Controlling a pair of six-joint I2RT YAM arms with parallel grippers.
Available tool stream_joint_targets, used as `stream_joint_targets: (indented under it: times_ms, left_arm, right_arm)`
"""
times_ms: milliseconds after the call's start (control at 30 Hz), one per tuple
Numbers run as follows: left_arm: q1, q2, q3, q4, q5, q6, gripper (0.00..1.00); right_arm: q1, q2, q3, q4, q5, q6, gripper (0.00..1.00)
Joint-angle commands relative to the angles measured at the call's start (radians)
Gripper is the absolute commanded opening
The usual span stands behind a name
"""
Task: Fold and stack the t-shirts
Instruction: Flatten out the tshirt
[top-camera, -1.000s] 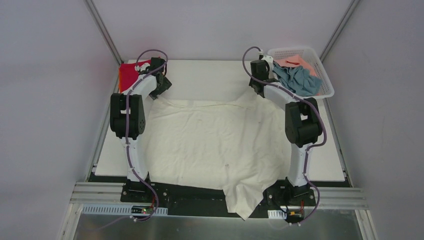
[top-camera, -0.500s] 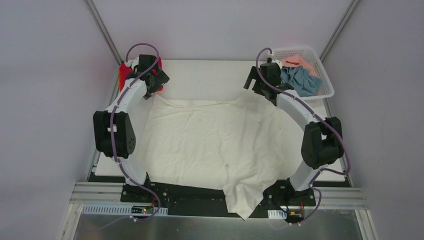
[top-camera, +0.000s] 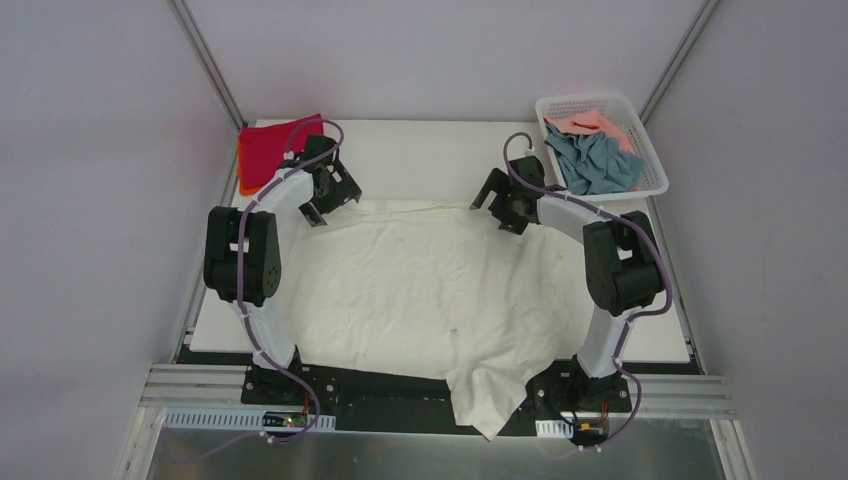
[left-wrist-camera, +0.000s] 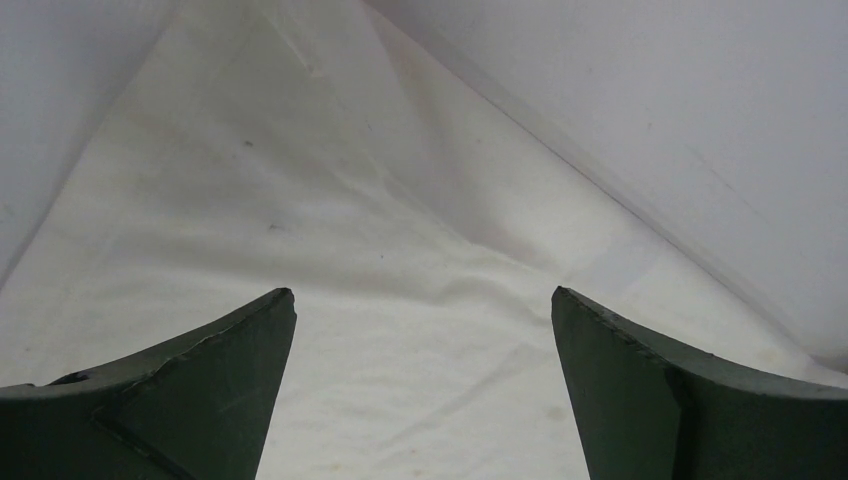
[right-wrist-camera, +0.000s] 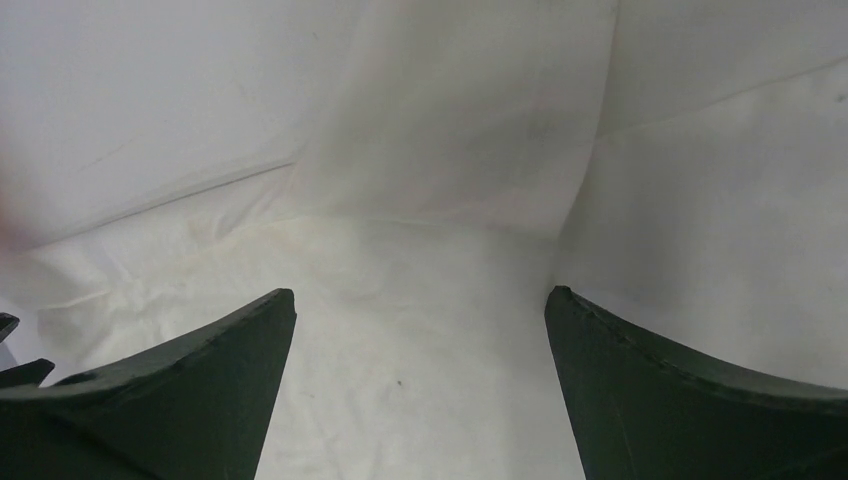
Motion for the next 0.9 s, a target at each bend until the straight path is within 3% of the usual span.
stream_joint_targets:
  times_ms: [0,400,667,867]
  left_arm:
    - [0.006,0.076,0.082,0.01,0.012,0.021,0.99]
    - [0.008,0.239,0.252,0.015,-0.074,0.042,0.99]
    - [0.024,0.314,0.375,0.018,-0.114,0.06,0.99]
    - [0.04,0.392,0.516,0.019,-0.135,0.066,0.99]
  right_arm:
    - [0.001,0.071,0.067,0.046,-0.015,0.05,0.99]
    - [0.001,0.172,0.2,0.063,0.101,0.0,0.99]
    - [-0.009,0.252,0.273,0.25,0.118,0.01,0.99]
    - [-0.024,0.391,0.486,0.386,0.165,0.04,0.99]
